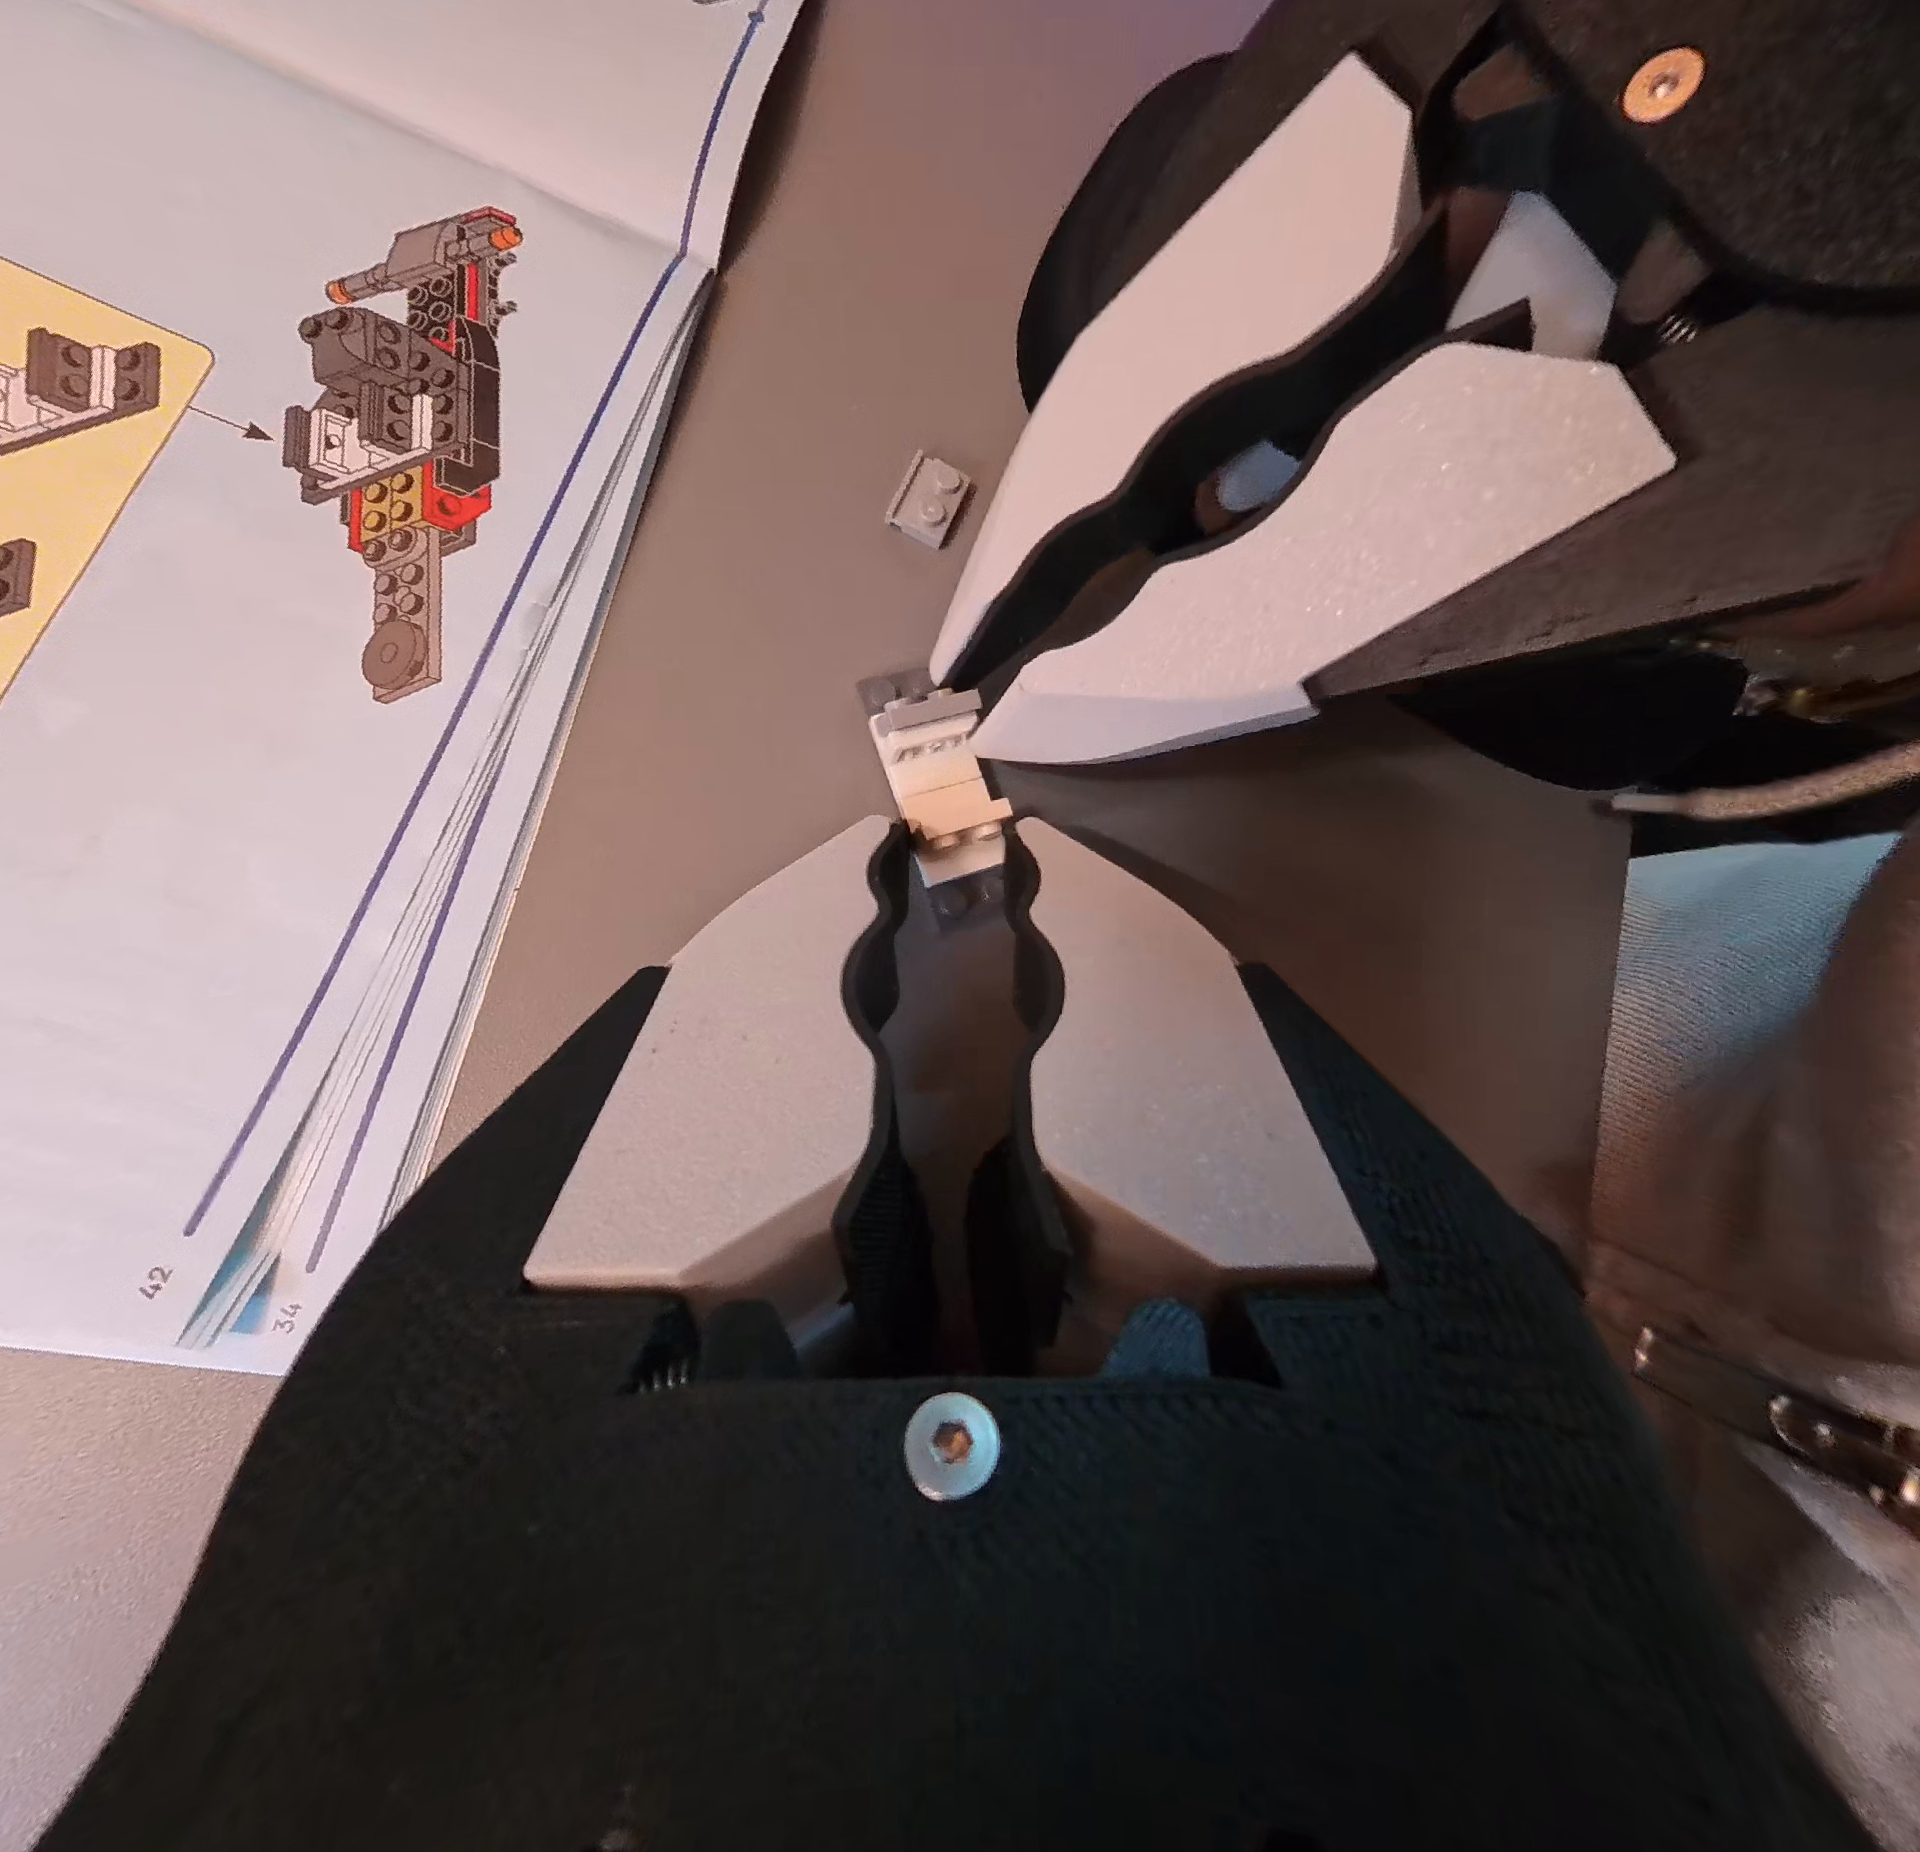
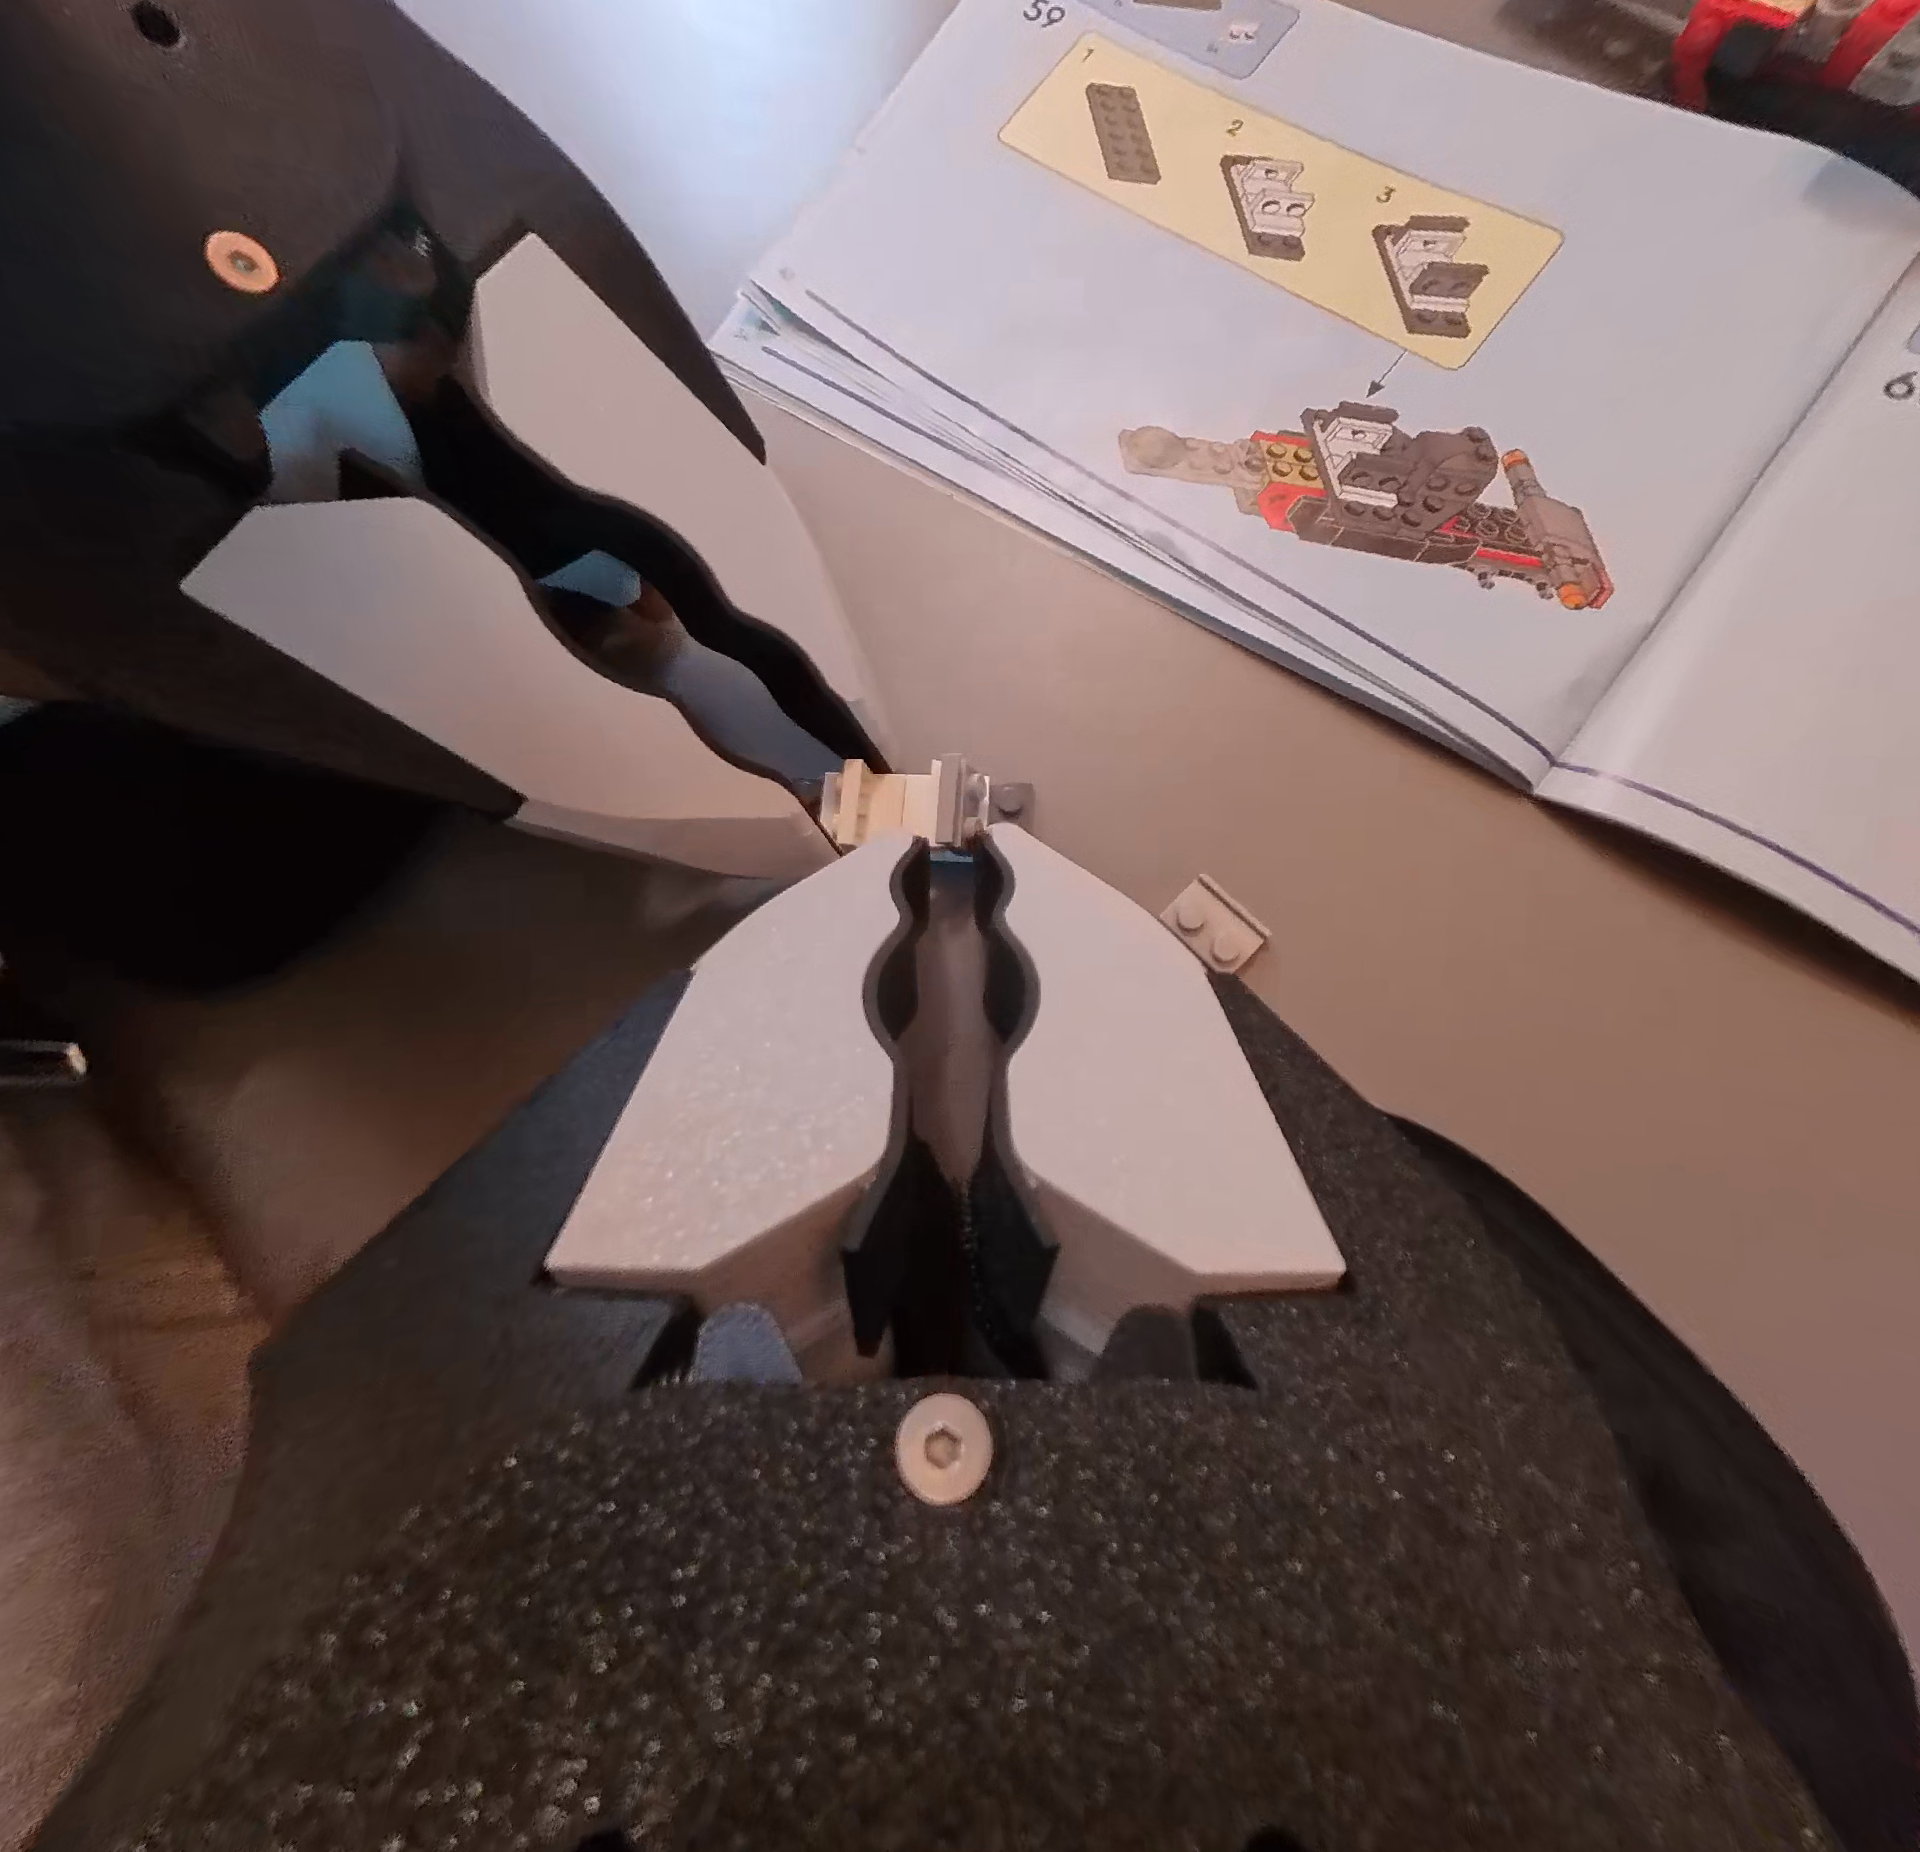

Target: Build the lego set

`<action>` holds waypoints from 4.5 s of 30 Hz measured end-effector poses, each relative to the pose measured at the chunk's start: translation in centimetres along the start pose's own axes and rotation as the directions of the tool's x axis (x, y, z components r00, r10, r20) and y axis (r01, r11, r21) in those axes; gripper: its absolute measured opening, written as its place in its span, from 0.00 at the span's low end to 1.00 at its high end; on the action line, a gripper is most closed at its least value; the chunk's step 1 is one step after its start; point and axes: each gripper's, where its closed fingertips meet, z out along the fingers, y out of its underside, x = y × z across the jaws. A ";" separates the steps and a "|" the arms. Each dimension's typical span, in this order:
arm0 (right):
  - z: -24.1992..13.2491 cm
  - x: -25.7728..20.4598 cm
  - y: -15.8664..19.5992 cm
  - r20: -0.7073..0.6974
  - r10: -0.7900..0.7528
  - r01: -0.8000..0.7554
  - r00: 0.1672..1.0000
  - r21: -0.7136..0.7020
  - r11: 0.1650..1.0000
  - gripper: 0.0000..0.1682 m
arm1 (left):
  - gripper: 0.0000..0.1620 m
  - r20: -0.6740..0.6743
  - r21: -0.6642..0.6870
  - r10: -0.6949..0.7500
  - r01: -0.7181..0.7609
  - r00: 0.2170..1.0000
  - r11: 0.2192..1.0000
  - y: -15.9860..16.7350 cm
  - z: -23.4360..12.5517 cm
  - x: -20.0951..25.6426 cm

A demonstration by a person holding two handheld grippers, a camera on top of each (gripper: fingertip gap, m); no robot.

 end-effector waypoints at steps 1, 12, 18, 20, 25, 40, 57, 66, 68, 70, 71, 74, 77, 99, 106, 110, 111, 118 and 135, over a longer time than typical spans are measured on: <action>0.0 0.1 -0.1 -0.006 -0.038 0.038 0.999 0.004 0.999 0.05 | 0.11 -0.009 0.000 -0.007 0.007 1.000 1.000 0.0 0.0 0.0; -4.7 0.6 -8.5 -0.454 -0.654 0.797 0.604 0.338 0.501 0.03 | 0.14 -0.512 0.440 -0.223 0.476 0.830 0.761 -6.7 -8.0 -0.6; -7.9 -1.6 -11.7 -0.523 -0.643 0.801 0.560 0.539 0.260 0.03 | 0.27 -0.558 0.579 -0.073 0.451 0.827 0.679 -9.6 -9.7 0.5; -8.4 -2.2 -12.0 -0.417 -0.625 0.690 0.659 0.666 0.284 0.03 | 0.27 -0.448 0.654 0.023 0.310 0.894 0.690 -10.1 -9.9 0.9; -9.5 -3.5 -12.3 -0.219 -0.600 0.469 0.770 0.831 0.300 0.03 | 0.25 -0.465 0.689 0.207 0.205 0.861 0.695 -10.4 -11.5 3.4; -10.3 -5.7 -12.5 -0.012 -0.638 0.263 0.770 0.917 0.300 0.03 | 0.11 -0.800 0.532 0.165 0.556 0.576 0.638 -9.9 -13.4 5.1; -9.0 -5.4 -12.7 -0.247 -0.819 0.697 0.518 0.677 0.236 0.06 | 0.11 -0.843 0.366 -0.092 0.690 0.530 0.625 -9.8 -12.7 3.7; -9.3 -5.7 -11.5 -0.117 -0.852 0.640 0.511 0.713 0.286 0.05 | 0.11 -0.791 0.329 -0.134 0.600 0.597 0.729 -9.2 -11.9 4.6; -9.2 -5.7 -11.2 -0.106 -0.868 0.657 0.485 0.700 0.281 0.05 | 0.11 -0.777 0.307 -0.153 0.579 0.611 0.755 -8.8 -11.6 4.6; -8.8 -5.7 -10.8 -0.118 -0.890 0.702 0.440 0.663 0.259 0.05 | 0.10 -0.755 0.287 -0.170 0.552 0.633 0.783 -8.3 -11.2 4.6; -8.7 -5.7 -10.6 -0.113 -0.898 0.713 0.425 0.653 0.256 0.05 | 0.10 -0.746 0.275 -0.175 0.537 0.642 0.798 -8.1 -11.1 4.7; -8.5 -6.0 -9.9 -0.078 -0.917 0.720 0.391 0.646 0.252 0.05 | 0.10 -0.712 0.236 -0.180 0.473 0.678 0.849 -7.5 -10.7 4.9; -8.6 -6.1 -9.6 -0.065 -0.925 0.725 0.373 0.643 0.247 0.05 | 0.10 -0.728 0.207 -0.187 0.471 0.660 0.857 -7.4 -10.7 5.1; -8.1 -5.9 -10.7 0.162 -0.881 0.564 0.445 0.713 0.416 0.05 | 0.13 -0.870 0.314 -0.080 0.671 0.487 0.671 -8.2 -12.0 4.0; -6.3 -2.9 -11.9 0.674 -0.277 -0.022 0.685 0.399 0.917 0.05 | 0.38 -0.222 0.758 0.176 0.056 0.959 0.650 -7.6 -12.1 1.0; -6.2 -3.5 -11.8 0.875 0.055 -0.395 0.481 0.161 0.904 0.05 | 0.47 0.338 0.613 0.385 -0.512 0.858 0.602 -7.7 -11.3 -0.9; -6.2 -3.6 -11.8 0.896 0.109 -0.451 0.431 0.110 0.886 0.05 | 0.45 0.427 0.555 0.441 -0.613 0.790 0.562 -7.8 -11.2 -0.9; -5.5 -4.7 -10.7 0.919 0.259 -0.534 0.298 -0.065 0.843 0.05 | 0.18 0.477 0.432 0.649 -0.801 0.593 0.415 -7.7 -9.4 1.3; -3.5 3.9 -1.0 0.415 -0.424 0.439 0.805 0.064 0.896 0.14 | 0.10 -0.130 0.847 0.234 -0.015 0.963 0.532 -8.2 -12.0 0.6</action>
